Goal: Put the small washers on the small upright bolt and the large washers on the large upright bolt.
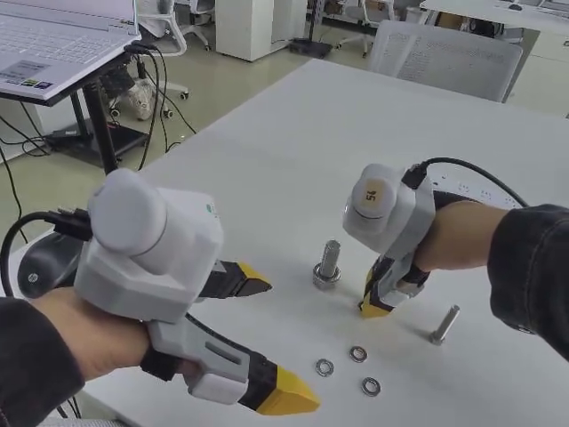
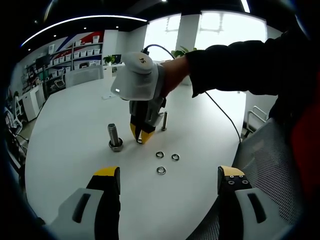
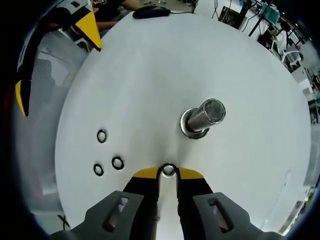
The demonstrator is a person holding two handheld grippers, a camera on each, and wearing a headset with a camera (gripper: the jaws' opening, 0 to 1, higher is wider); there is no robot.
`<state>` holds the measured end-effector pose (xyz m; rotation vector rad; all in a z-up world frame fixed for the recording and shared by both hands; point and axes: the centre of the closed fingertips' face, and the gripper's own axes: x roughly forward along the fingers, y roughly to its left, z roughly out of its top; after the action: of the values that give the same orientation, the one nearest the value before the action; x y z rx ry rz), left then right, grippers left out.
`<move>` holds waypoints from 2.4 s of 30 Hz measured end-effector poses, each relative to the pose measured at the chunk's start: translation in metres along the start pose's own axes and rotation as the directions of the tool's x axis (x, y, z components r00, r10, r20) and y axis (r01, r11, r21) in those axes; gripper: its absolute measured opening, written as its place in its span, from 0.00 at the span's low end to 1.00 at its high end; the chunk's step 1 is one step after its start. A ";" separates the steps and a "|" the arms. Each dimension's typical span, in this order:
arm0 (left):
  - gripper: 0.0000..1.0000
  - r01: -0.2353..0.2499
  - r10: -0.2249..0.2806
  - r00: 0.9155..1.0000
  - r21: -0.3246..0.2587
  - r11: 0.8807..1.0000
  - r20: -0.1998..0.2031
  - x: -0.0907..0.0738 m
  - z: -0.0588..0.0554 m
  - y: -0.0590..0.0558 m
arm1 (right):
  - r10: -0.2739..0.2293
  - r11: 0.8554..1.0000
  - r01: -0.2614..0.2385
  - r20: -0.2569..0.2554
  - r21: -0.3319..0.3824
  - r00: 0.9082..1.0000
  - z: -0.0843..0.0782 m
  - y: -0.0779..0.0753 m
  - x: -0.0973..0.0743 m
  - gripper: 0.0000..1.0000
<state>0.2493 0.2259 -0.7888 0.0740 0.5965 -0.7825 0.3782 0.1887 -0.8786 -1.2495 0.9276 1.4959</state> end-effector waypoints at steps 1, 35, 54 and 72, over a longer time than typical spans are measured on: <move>0.79 -0.001 0.001 1.000 -0.001 1.000 0.001 0.000 0.000 0.000 | 0.000 1.000 0.000 -0.002 -0.007 1.000 0.000 0.000 0.000 0.14; 0.79 0.000 0.000 1.000 0.002 1.000 0.009 -0.002 0.002 -0.001 | -0.020 1.000 0.020 -0.019 -0.021 1.000 -0.005 0.003 -0.019 0.14; 0.79 0.005 -0.005 1.000 0.013 1.000 0.020 -0.003 0.004 -0.002 | -0.089 0.996 0.089 -0.004 -0.032 0.996 -0.005 0.006 -0.067 0.13; 0.79 0.010 -0.011 1.000 0.026 1.000 0.026 -0.004 0.007 -0.004 | -0.142 0.990 0.142 -0.027 -0.012 0.989 -0.038 0.014 -0.115 0.13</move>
<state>0.2476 0.2233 -0.7801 0.0843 0.5621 -0.8006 0.3790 0.1270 -0.7732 -1.3188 0.8317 1.3762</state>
